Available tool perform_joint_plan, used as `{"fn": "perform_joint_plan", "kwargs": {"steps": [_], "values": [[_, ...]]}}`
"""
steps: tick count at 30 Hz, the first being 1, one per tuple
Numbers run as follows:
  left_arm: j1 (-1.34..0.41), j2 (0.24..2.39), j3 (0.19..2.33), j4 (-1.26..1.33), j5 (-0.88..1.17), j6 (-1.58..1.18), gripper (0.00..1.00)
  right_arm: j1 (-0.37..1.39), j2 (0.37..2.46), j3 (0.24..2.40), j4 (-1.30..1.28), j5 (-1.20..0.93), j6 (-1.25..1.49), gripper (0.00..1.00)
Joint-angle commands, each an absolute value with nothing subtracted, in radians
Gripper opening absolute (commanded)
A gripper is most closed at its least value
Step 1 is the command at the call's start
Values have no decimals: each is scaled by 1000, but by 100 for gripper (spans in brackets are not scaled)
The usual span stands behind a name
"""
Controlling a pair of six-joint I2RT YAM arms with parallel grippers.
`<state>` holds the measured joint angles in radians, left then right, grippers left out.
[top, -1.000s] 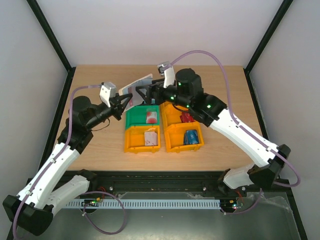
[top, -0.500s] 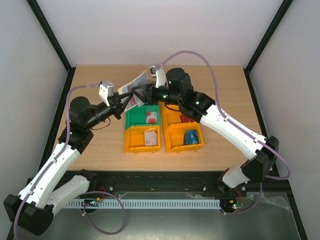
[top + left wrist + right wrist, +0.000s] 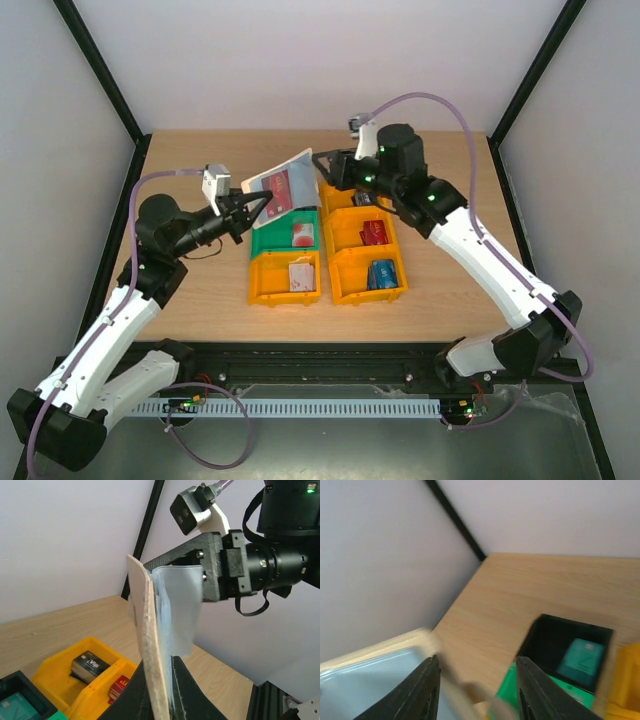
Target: Take the credit cards out of the card holder
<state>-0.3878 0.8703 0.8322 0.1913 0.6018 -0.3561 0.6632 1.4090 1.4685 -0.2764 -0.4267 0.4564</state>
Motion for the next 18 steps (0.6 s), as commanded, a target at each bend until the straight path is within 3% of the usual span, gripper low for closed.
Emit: {"fn": "perform_joint_plan", "kwargs": {"steps": [1, 6, 12, 18], "values": [[-386, 858, 836, 233, 623, -378, 2, 596, 1353, 1482, -405, -324, 409, 44], [-385, 869, 859, 163, 523, -334, 2, 580, 1290, 1506, -443, -356, 321, 47], [-387, 884, 870, 120, 394, -259, 2, 614, 1261, 1488, -325, -654, 312, 29], [-383, 865, 863, 261, 688, -325, 2, 700, 1328, 1443, -120, -944, 388, 31]]}}
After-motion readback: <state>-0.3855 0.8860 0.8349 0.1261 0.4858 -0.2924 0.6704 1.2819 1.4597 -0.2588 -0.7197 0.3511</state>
